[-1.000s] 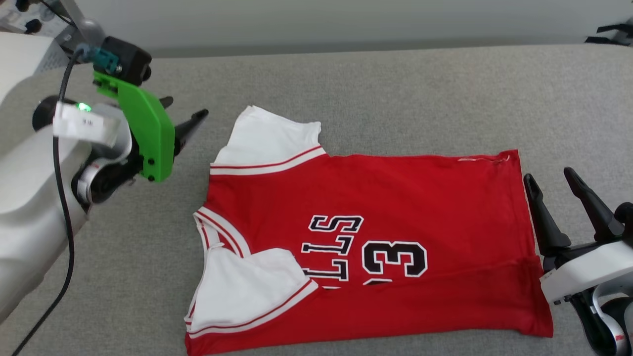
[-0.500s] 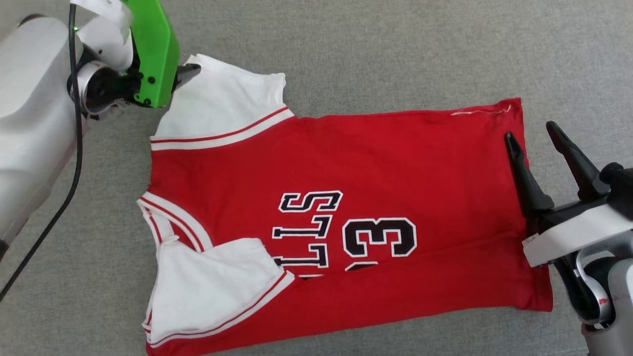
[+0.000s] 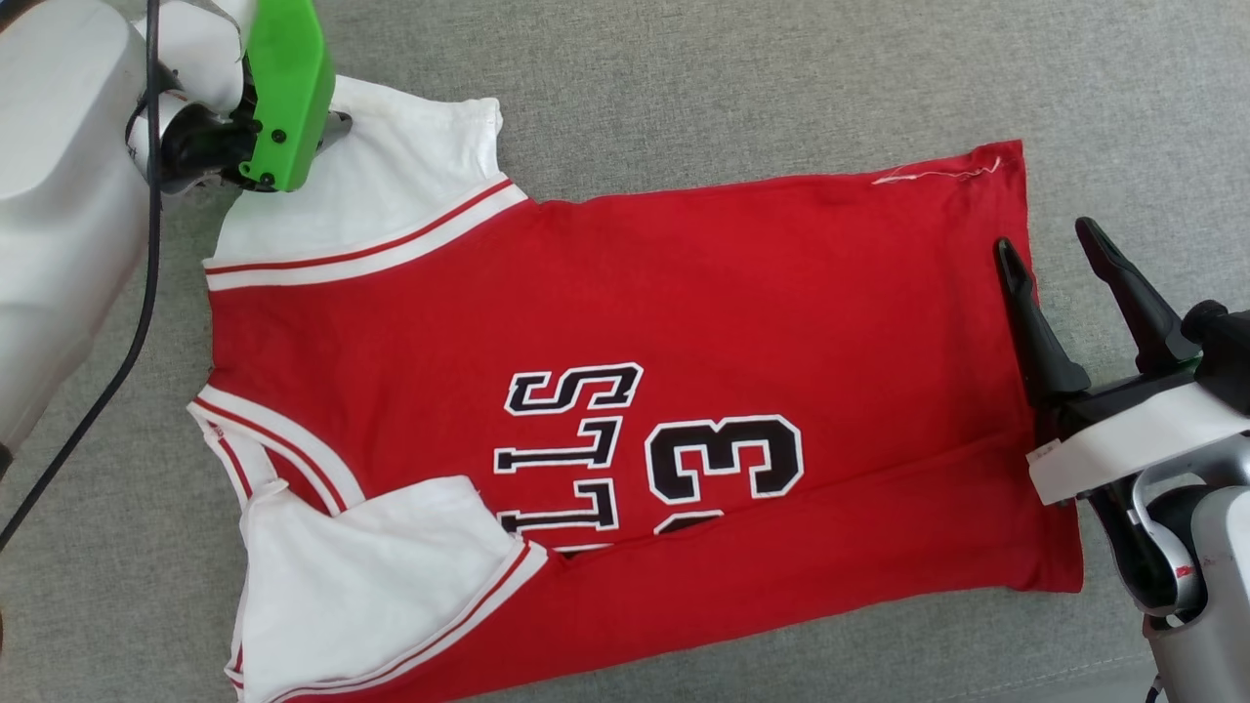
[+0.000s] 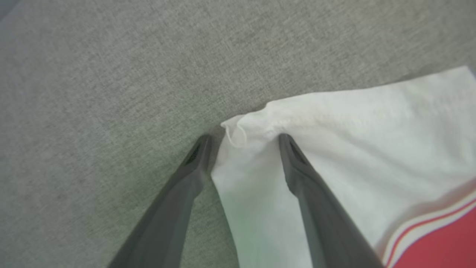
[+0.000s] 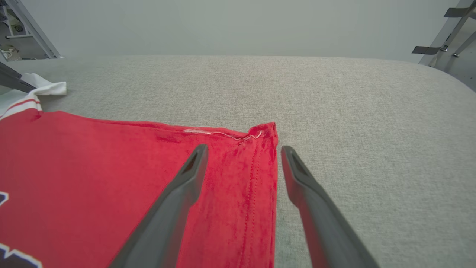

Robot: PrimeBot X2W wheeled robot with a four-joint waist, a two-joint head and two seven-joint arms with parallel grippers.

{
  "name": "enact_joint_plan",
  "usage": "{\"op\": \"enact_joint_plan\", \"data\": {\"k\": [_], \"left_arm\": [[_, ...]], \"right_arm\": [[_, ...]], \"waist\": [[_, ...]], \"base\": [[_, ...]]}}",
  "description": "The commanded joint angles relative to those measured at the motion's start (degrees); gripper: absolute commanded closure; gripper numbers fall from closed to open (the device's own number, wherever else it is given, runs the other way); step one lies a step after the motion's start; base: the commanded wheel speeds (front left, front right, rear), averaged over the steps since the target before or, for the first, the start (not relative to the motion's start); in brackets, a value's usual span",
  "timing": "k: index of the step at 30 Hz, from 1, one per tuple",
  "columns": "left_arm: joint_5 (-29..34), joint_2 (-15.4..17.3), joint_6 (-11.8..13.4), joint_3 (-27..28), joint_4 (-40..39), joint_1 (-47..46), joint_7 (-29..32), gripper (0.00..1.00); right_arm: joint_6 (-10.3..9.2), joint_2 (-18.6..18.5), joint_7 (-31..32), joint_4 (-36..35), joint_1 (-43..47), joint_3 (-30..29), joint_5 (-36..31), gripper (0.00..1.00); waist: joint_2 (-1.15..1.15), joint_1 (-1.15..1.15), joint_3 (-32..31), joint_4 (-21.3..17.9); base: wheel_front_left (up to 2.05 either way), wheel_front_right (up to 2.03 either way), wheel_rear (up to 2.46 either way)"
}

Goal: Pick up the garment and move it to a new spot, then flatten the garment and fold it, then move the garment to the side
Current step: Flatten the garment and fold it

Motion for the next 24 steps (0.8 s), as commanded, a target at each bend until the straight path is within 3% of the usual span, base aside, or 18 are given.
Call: {"op": "enact_joint_plan", "data": {"k": [1, 6, 12, 16, 24], "left_arm": [[-0.4, -0.4, -0.1, -1.8, 0.2, 3.0, 0.5, 1.00], [0.0, -0.1, -0.2, -2.5, -2.0, 3.6, -2.7, 1.00], [1.6, 0.1, -0.2, -3.2, -4.9, 3.6, -8.2, 1.00], [2.5, -0.5, -0.2, -3.4, -6.6, 4.0, -12.0, 1.00], [3.8, -2.0, -0.2, -4.0, -11.3, 5.2, -15.4, 1.00]], "right_arm": [[-0.04, -0.1, -0.5, 0.2, -1.2, -0.2, 0.6, 0.00], [-0.04, -1.3, -0.3, 0.1, -1.9, -1.5, 0.7, 0.00], [-0.04, -6.4, 5.3, -0.9, -4.4, -2.9, 1.5, 0.00], [-0.04, -12.0, 13.9, -0.8, -8.0, -0.8, 4.5, 0.00], [-0.04, -23.8, 38.4, 3.3, -16.0, 7.4, 17.6, 0.00]], "waist": [[0.00, -0.01, -0.5, 0.4], [0.00, -0.01, -2.4, 1.7], [0.00, -0.01, -6.1, 3.9], [0.00, -0.01, -8.1, 5.5], [0.00, -0.01, -9.8, 8.7]], "base": [[0.00, 0.00, 0.00], [0.00, 0.00, 0.00], [0.00, 0.00, 0.00], [0.00, 0.00, 0.00], [0.00, 0.00, 0.00]]}}
